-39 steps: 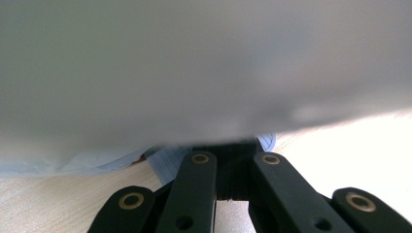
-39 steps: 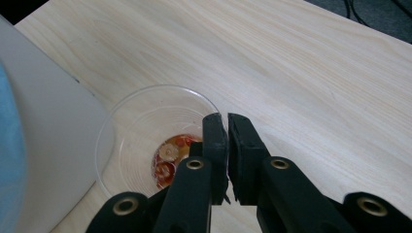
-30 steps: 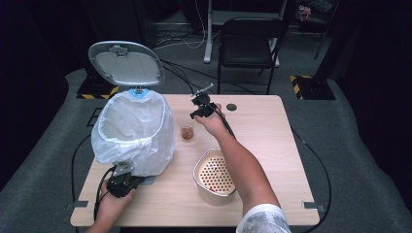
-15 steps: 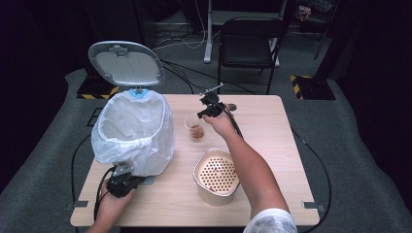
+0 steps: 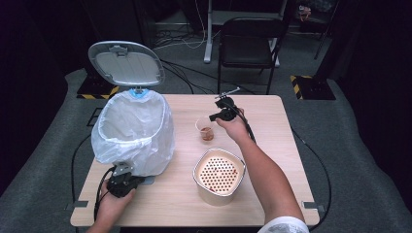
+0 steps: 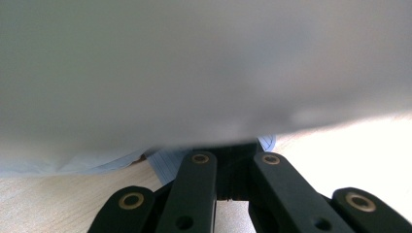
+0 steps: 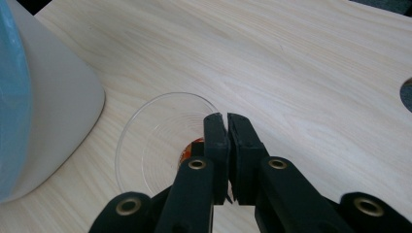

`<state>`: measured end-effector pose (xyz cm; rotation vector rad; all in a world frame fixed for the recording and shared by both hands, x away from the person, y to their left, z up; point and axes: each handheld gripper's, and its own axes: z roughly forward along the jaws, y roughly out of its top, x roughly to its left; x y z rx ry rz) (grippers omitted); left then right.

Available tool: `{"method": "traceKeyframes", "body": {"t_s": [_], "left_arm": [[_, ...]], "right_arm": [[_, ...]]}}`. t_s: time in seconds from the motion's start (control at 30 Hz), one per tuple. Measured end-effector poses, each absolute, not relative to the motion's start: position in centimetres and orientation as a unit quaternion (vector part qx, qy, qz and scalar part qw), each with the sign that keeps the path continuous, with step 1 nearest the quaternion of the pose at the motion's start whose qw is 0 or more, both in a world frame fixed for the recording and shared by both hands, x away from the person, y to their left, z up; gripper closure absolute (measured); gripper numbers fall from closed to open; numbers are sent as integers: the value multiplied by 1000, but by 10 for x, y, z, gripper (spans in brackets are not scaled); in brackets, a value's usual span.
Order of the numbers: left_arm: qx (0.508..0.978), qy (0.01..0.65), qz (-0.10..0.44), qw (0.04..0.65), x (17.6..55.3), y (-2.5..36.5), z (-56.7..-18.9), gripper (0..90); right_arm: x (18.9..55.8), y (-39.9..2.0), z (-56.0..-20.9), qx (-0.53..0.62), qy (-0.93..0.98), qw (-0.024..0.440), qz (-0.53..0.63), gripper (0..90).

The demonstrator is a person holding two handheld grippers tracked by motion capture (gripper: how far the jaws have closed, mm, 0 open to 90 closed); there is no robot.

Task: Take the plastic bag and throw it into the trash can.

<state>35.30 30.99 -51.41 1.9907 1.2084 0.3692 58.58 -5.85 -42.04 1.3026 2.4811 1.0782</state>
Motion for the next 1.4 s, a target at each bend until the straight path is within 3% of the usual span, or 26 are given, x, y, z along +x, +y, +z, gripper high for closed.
{"method": "traceKeyframes", "body": {"t_s": [0.93,1.4], "left_arm": [[779,476,143,382,353,310,-514,900],[780,474,143,383,353,310,-514,900]], "right_arm": [[551,-146,-428,481,797,77,357,875],[517,-175,-425,490,789,91,360,875]]}}
